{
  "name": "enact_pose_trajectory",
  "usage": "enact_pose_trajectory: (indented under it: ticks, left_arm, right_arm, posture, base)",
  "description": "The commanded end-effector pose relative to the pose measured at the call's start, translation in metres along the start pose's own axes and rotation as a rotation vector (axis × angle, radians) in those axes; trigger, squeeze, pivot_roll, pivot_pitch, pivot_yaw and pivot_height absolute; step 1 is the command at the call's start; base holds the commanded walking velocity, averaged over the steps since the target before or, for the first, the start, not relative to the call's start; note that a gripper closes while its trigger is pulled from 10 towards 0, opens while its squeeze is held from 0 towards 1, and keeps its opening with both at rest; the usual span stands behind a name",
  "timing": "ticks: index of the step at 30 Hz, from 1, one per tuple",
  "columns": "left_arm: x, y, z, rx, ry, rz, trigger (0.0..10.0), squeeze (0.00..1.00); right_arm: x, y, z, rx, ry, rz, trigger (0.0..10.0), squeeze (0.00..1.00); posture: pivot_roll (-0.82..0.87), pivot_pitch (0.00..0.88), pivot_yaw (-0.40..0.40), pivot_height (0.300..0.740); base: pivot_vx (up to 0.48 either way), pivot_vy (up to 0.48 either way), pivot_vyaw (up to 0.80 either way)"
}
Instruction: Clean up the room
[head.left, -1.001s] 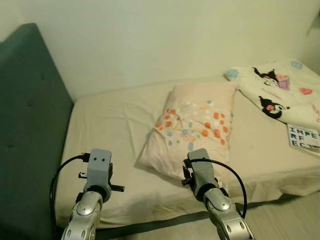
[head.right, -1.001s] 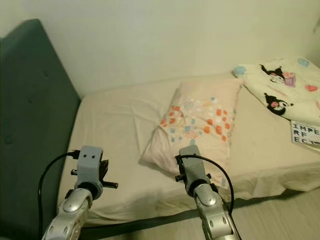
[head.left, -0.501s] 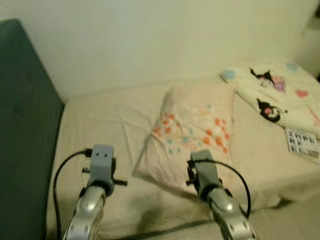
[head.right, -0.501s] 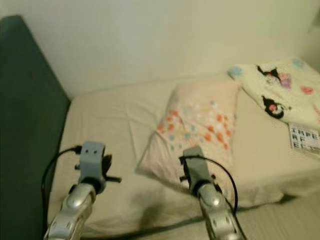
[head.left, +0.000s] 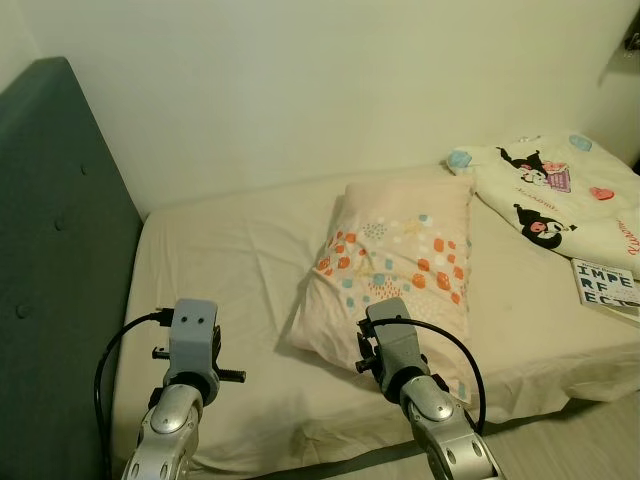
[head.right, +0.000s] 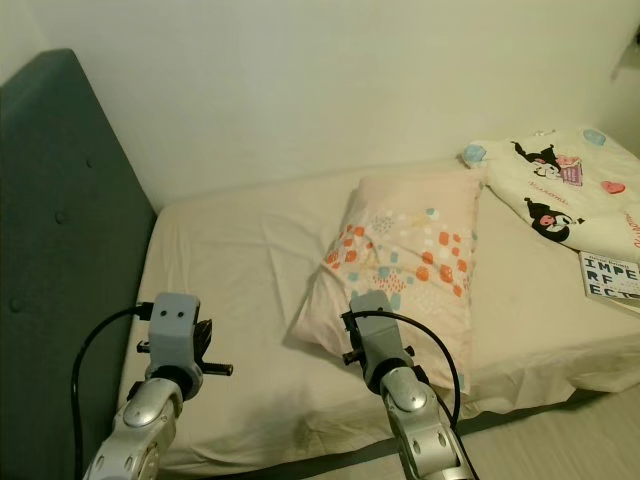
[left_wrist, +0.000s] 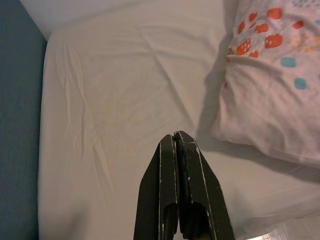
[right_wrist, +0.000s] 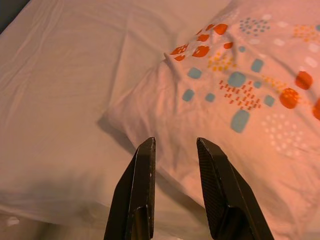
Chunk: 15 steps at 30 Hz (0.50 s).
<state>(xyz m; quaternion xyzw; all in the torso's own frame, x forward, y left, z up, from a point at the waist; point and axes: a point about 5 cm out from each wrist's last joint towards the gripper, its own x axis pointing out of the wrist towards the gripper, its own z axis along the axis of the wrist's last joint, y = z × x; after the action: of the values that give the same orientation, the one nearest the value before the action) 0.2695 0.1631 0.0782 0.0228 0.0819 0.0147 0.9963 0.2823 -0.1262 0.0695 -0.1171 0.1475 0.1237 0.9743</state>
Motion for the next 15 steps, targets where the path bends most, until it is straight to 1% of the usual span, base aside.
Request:
enact_pose_trajectory:
  ticks: [1,4,8,15]
  left_arm:
    - [-0.0017,0.0046,-0.0021,0.009,0.001,0.017,10.0,0.0]
    - [-0.0015,0.0024,-0.0023,0.011,0.0,0.012,10.0,0.0]
    - [-0.0006,0.0003,-0.0017,0.012,-0.001,0.004,10.0,0.0]
    - [0.002,0.0004,-0.0003,0.016,0.002,0.004,10.0,0.0]
  right_arm:
    - [-0.0007,0.0033,-0.0041,-0.011,0.009,0.016,10.0,0.0]
    - [-0.0007,0.003,-0.0034,-0.022,0.005,0.022,10.0,0.0]
    - [-0.0009,0.0021,-0.0028,-0.041,0.003,0.021,10.0,0.0]
    - [-0.0008,0.0031,-0.0019,-0.033,0.0,0.023,10.0,0.0]
  posture:
    - [-0.08,0.087,0.01,0.708]
    - [-0.09,0.09,0.014,0.708]
    - [-0.09,0.089,0.017,0.708]
    - [-0.09,0.089,0.022,0.708]
  base:
    - [0.0,0.0,0.0]
    - [0.0,0.0,0.0]
    - [0.0,0.0,0.8]
    - [0.0,0.0,0.8]
